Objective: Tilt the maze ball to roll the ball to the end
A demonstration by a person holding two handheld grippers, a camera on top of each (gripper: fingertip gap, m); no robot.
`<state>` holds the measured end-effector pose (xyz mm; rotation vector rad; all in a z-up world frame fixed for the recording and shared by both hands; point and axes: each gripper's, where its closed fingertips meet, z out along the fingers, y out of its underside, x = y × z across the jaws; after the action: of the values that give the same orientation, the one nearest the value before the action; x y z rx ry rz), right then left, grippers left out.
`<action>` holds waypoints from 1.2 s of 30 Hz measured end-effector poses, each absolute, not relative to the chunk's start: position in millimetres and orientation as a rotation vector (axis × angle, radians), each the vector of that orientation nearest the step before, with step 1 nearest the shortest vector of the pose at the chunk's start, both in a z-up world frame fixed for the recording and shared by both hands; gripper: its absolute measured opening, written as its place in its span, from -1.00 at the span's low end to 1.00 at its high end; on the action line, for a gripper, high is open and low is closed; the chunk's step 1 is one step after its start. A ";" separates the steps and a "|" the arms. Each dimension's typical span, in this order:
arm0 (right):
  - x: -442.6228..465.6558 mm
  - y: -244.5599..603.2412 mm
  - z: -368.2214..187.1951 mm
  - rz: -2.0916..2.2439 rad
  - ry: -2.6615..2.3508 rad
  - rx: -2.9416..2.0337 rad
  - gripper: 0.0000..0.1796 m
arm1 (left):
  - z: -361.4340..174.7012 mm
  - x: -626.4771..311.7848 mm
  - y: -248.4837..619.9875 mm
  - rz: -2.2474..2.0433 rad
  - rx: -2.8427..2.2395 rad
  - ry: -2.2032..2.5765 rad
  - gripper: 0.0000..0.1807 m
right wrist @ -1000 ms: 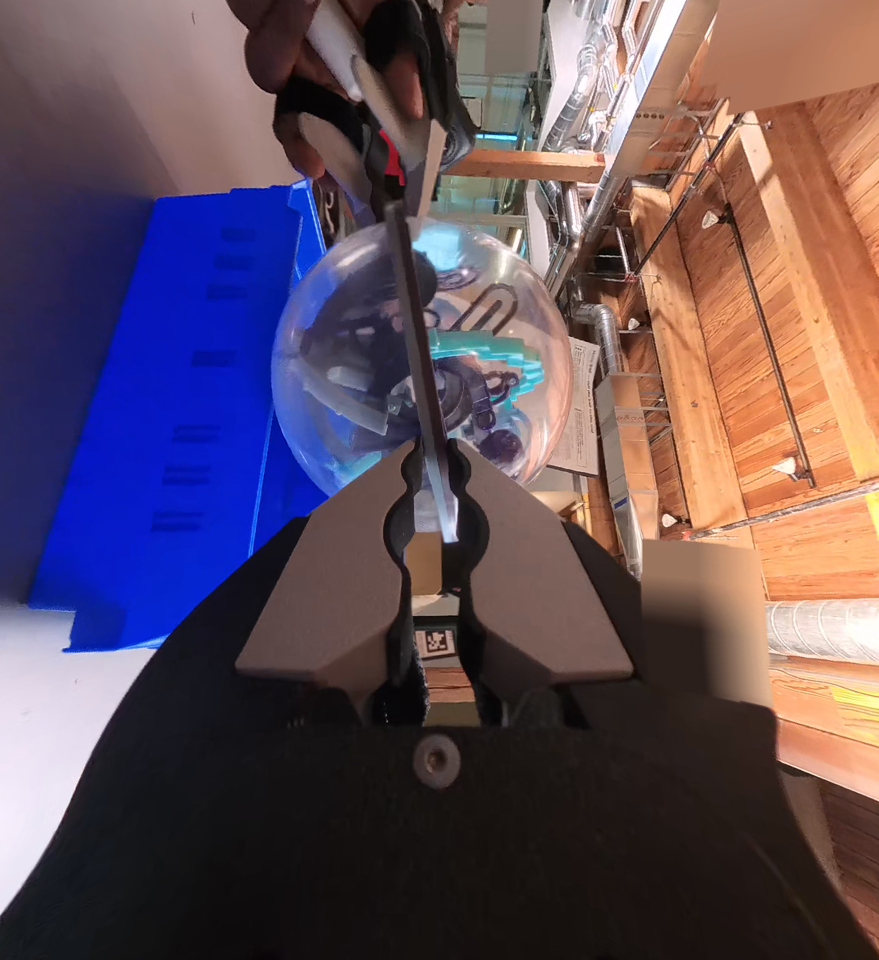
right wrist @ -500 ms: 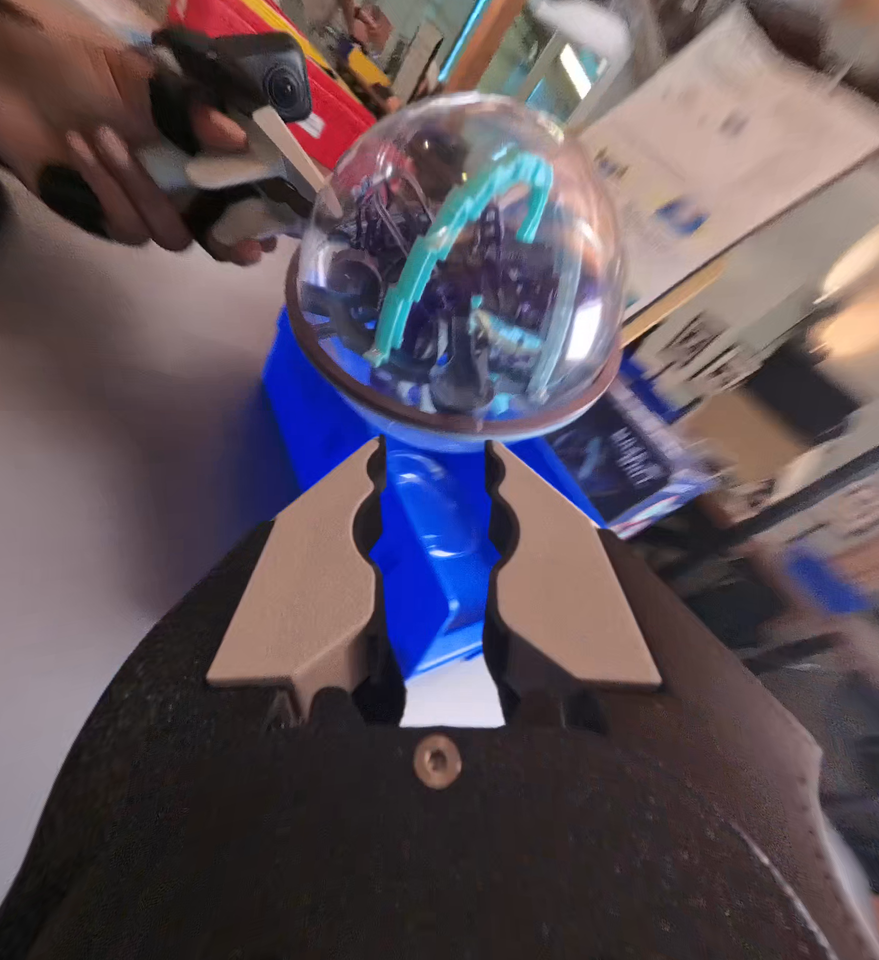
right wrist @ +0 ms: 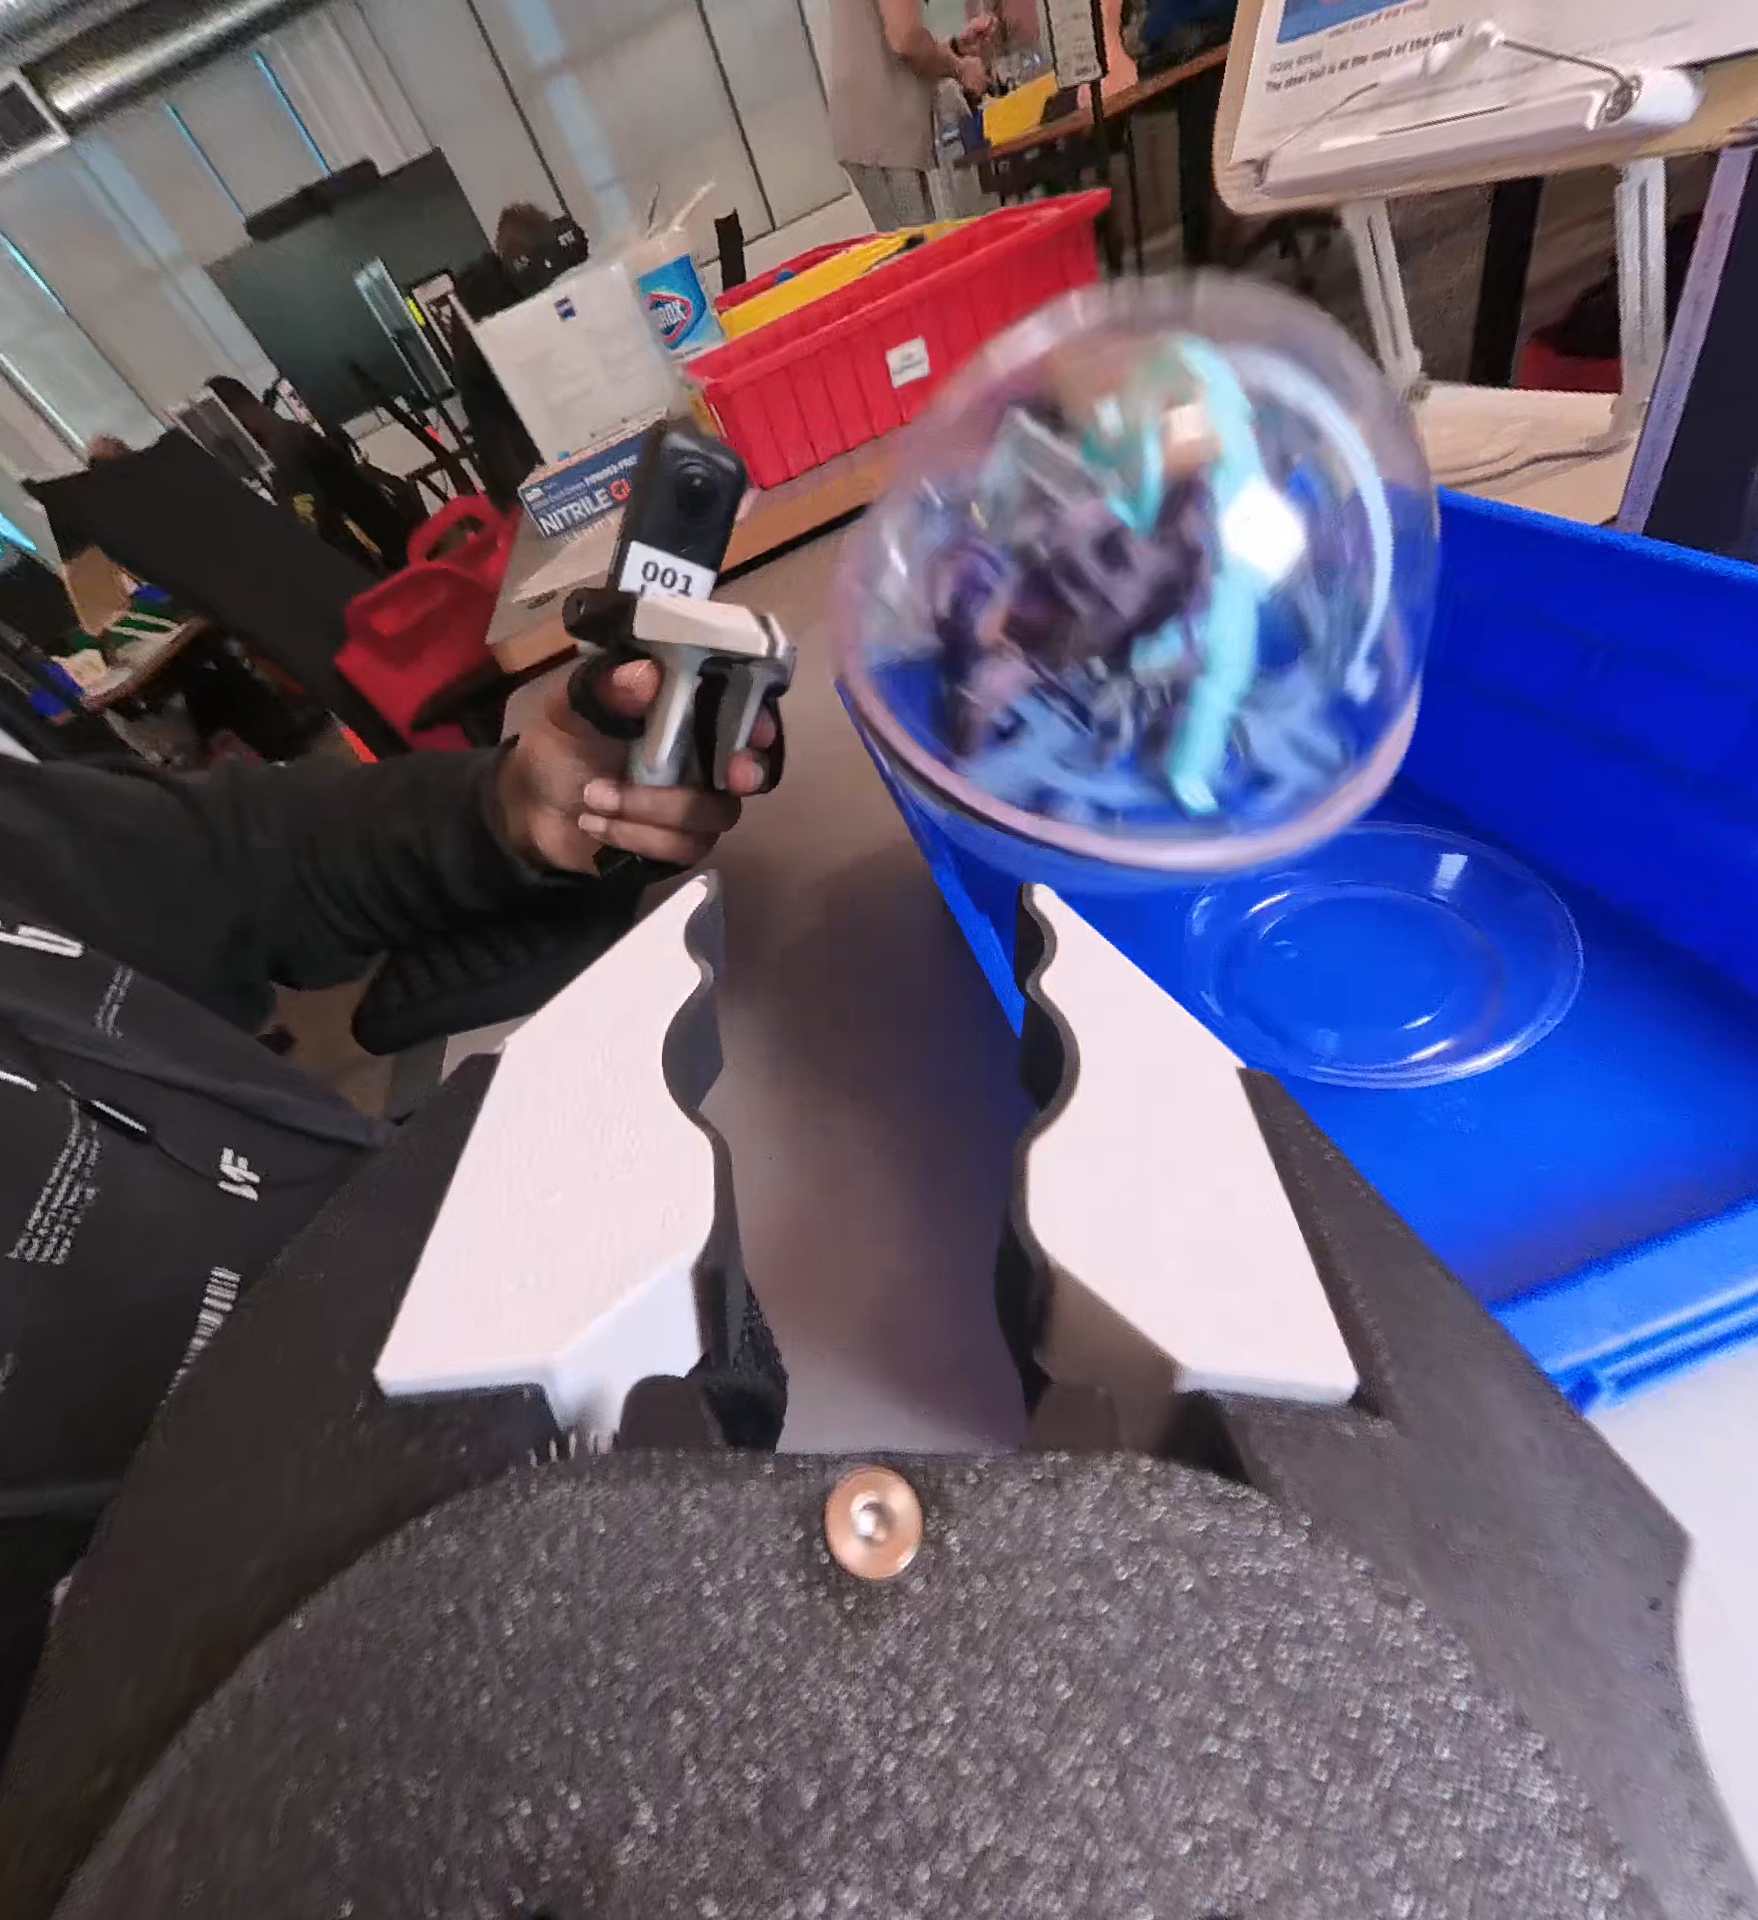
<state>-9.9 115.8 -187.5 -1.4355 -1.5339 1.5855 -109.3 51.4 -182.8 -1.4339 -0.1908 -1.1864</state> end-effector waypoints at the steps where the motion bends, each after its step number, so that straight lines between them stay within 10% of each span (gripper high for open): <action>1: -12.0 118.7 -185.3 1.579 -1.535 -1.441 -0.39 | -180.7 -107.6 49.8 -1.185 -1.429 -0.172 -1.00; 20: -8.0 221.4 -142.4 1.364 -1.371 -1.455 -0.45 | -159.8 -166.2 55.2 -0.783 -1.525 -0.139 -0.83; 36: -93.9 187.1 -176.6 1.430 -1.599 -1.722 -0.17 | -199.9 -183.4 108.1 -0.323 -1.884 0.140 -0.21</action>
<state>-93.9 187.1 -176.6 -1.7225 -1.5986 1.4302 -183.4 108.1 -199.9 -1.8845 0.1397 -0.3233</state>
